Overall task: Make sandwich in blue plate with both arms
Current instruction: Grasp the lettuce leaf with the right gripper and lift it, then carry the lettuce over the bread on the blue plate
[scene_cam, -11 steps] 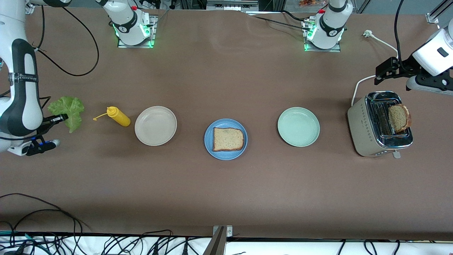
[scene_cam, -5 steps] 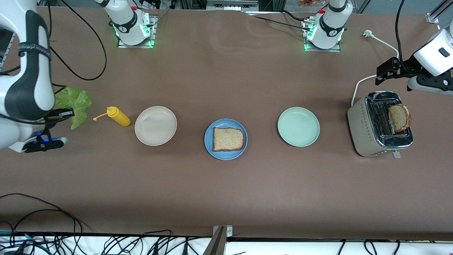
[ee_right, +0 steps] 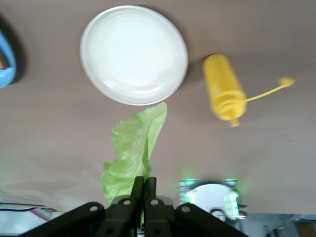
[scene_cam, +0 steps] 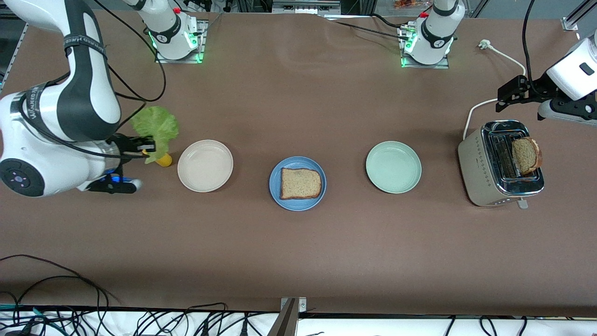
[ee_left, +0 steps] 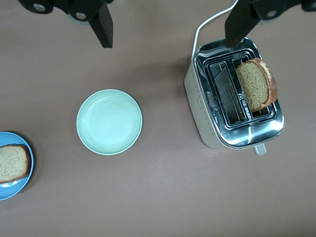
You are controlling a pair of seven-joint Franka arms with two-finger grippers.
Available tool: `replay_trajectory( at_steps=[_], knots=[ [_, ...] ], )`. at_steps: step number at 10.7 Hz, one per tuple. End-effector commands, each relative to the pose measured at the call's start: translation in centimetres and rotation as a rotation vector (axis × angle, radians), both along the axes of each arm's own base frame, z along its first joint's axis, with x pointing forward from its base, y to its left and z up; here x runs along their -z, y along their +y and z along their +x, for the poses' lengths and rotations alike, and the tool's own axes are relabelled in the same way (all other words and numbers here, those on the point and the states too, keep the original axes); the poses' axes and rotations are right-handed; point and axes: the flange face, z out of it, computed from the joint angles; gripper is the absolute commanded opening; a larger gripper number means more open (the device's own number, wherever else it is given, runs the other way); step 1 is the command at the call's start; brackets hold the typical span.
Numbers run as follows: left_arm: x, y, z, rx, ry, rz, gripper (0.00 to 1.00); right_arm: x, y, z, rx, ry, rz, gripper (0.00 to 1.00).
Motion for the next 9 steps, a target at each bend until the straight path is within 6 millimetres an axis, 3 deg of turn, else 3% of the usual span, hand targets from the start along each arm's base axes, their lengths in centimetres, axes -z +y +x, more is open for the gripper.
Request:
replay_trajectory(
  at_steps=[1, 5, 9],
  knots=[
    [0.0, 0.3, -0.3, 0.020, -0.011, -0.008, 1.00, 0.2, 6.5, 0.2, 0.149, -0.041, 0.021, 0.00],
    [-0.1, 0.3, -0.3, 0.018, -0.012, -0.008, 1.00, 5.6, 16.7, 1.1, 0.329, -0.149, 0.004, 0.00],
    [-0.1, 0.3, -0.2, 0.016, -0.020, -0.008, 1.00, 11.3, 26.0, -0.6, 0.467, -0.245, -0.019, 0.00]
  ],
)
